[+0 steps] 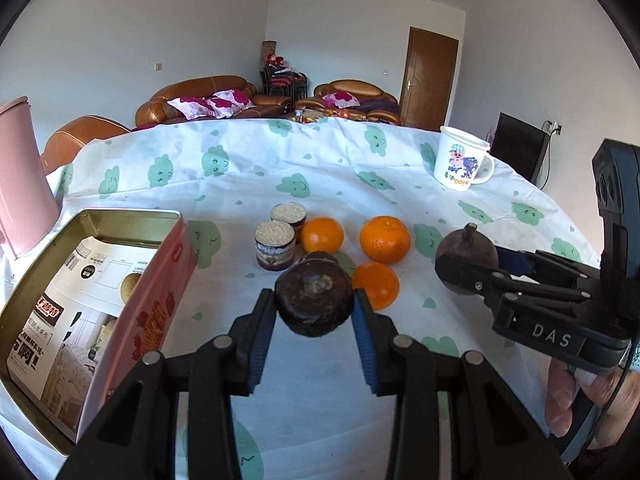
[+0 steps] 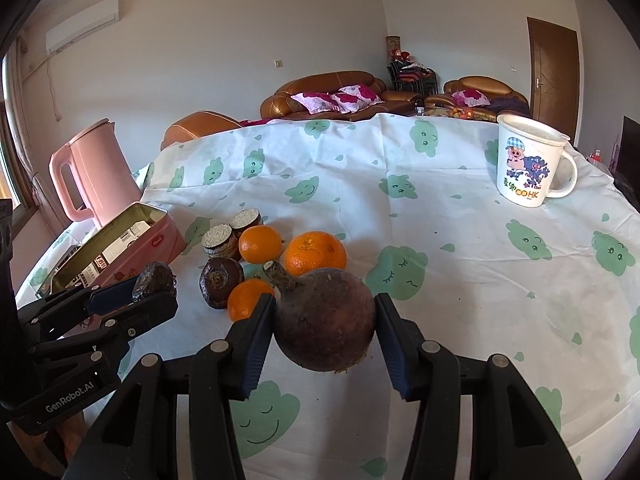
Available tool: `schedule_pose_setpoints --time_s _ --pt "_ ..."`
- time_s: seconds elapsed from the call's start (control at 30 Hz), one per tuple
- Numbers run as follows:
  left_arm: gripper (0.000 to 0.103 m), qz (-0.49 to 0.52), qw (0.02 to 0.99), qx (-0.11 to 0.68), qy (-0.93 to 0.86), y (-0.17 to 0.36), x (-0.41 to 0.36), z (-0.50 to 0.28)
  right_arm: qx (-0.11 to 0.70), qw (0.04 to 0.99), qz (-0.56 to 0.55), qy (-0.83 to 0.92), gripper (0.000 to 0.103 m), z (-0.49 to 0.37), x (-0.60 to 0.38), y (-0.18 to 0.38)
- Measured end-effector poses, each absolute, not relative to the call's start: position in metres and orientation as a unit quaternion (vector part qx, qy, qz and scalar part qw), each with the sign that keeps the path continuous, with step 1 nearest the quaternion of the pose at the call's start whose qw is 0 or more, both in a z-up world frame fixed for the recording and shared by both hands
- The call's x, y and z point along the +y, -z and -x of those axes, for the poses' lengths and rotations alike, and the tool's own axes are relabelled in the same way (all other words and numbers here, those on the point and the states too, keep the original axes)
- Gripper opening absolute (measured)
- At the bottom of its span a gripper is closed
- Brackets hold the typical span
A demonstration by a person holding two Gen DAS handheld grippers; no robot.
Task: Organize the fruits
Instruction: 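Lift and carry the purple fruit and mangosteen over the tin box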
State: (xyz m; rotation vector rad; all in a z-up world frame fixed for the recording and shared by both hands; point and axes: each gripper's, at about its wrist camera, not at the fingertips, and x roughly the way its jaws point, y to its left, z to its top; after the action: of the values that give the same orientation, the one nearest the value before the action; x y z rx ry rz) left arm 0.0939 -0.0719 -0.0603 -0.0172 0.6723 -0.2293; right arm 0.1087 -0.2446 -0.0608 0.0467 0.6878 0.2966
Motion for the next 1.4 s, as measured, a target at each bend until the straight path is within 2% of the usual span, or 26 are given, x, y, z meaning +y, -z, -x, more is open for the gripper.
schedule_pose_setpoints --time_s 0.83,1.4 --pt "0.040 0.016 0.952 0.292 0.087 0.052 -0.065 -0.081 0.277 0.948 -0.003 -0.157 0.052 -0.088 -0.240 0.047" --pt "0.040 0.019 0.968 0.239 0.076 0.041 -0.061 -0.067 0.240 0.959 0.019 -0.151 0.052 -0.075 -0.236 0.040"
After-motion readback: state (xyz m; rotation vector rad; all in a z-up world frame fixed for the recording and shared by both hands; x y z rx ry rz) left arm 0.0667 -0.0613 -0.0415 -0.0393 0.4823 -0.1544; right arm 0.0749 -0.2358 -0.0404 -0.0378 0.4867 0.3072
